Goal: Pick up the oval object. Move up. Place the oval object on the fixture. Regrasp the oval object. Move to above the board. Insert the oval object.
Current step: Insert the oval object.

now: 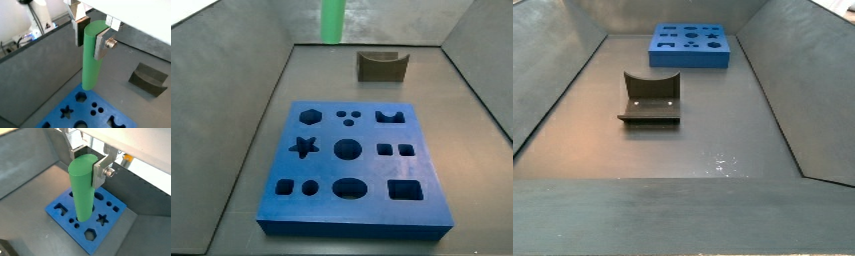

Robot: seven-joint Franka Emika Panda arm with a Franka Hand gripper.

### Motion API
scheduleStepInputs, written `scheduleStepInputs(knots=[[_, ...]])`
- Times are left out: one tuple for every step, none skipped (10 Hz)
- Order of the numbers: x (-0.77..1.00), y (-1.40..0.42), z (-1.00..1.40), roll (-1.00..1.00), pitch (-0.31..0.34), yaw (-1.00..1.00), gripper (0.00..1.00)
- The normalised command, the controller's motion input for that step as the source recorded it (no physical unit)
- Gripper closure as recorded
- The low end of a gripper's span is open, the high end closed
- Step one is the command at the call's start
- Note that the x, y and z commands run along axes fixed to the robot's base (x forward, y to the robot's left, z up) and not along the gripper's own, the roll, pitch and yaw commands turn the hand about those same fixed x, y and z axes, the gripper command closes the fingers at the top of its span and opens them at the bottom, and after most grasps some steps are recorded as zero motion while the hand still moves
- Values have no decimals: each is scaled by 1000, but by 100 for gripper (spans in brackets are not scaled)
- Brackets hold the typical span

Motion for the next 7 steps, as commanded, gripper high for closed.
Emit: scheduleStepInputs(knots=[[0, -6, -29, 0, -13, 0, 100], [31, -226, -169, -20, -81, 77, 100], [126, -411, -266, 0, -101, 137, 100], [151, -551, -320, 34, -106, 46, 100], [146, -603, -334, 71, -93, 0, 100], [143, -614, -360, 76, -87, -71, 100], [123, -660, -397, 109, -101, -106, 100]])
